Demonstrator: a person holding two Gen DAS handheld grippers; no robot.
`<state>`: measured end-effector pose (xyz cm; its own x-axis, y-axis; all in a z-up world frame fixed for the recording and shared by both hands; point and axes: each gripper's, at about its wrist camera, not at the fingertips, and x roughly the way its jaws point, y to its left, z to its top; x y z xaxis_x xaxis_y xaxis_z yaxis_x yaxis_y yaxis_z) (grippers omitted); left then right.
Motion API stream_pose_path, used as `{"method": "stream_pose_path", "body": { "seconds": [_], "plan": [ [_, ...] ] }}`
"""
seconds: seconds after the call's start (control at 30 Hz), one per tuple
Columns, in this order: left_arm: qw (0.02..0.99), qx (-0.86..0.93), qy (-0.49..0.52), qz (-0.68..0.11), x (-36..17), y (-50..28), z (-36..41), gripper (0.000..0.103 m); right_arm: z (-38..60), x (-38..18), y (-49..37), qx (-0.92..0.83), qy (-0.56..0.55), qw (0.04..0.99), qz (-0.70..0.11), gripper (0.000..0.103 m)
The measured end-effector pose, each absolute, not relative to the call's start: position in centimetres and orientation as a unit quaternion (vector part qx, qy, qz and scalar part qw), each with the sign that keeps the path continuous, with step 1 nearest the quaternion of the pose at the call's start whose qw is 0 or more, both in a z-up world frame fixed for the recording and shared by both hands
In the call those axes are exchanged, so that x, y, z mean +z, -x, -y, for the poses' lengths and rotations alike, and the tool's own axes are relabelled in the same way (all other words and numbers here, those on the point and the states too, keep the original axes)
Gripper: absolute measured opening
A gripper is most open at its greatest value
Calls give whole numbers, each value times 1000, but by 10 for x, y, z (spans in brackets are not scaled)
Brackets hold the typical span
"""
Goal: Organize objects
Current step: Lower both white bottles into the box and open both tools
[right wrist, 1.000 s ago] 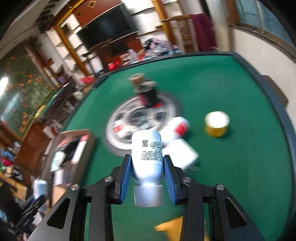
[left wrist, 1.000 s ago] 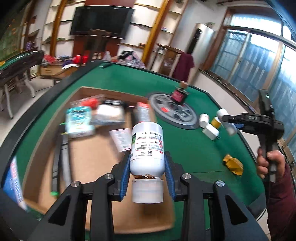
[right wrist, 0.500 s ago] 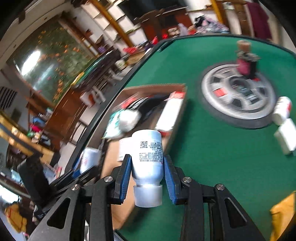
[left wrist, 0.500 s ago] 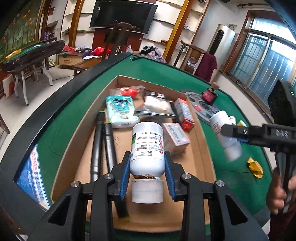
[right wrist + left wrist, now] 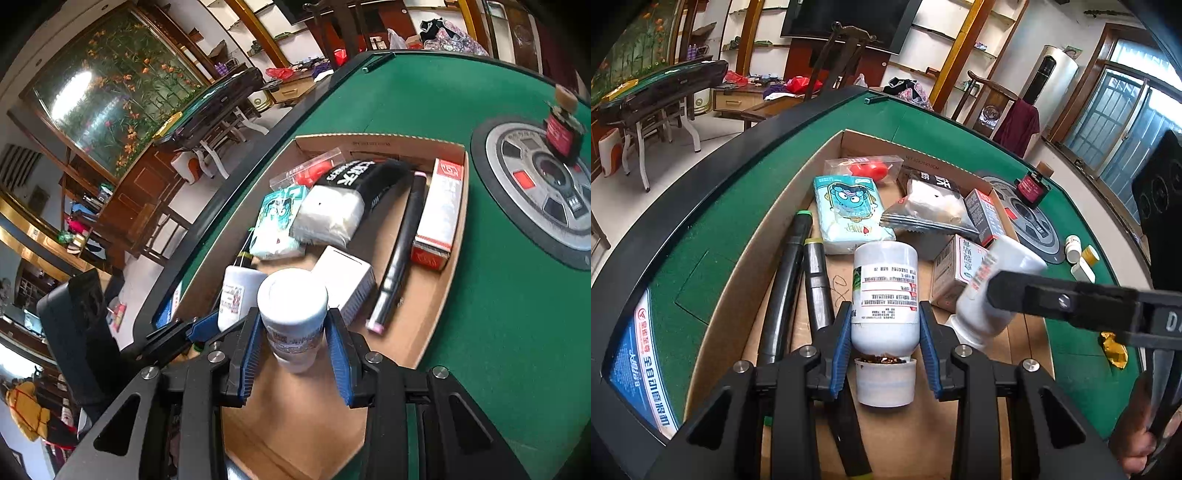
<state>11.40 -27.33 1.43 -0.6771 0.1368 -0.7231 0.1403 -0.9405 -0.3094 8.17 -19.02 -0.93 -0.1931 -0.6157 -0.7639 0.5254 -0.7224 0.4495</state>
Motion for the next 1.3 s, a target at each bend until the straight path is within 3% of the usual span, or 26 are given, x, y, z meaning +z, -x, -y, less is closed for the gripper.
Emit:
{"method": "stream_pose_path", "body": {
  "seconds": [0.27,0.37,0.67,0.73,0.8,0.9,1.3],
  "plan": [
    [5,-905,-392,-167,19,-117,274,34,213,-9,-76,-774,-517,366,20,39],
    [3,-908,-387,-162,27,-122,272,48,216,-8,-76,-774,-516,366,15,39],
    [14,-923,-347,-168,56,-160,286,66,217,-9,-72,-772,-518,368,20,39],
    [22,-921,-342,-185,58,-167,297,71,216,-8,-72,-771,-518,369,22,44],
    [29,-918,-342,-200,56,-170,305,73,217,-7,-73,-771,-516,372,26,59],
    [35,-910,-348,-224,51,-173,315,75,215,-1,-75,-778,-503,374,28,69],
    [40,-904,-348,-244,50,-184,319,80,182,15,-77,-800,-482,354,37,82]
  ]
}}
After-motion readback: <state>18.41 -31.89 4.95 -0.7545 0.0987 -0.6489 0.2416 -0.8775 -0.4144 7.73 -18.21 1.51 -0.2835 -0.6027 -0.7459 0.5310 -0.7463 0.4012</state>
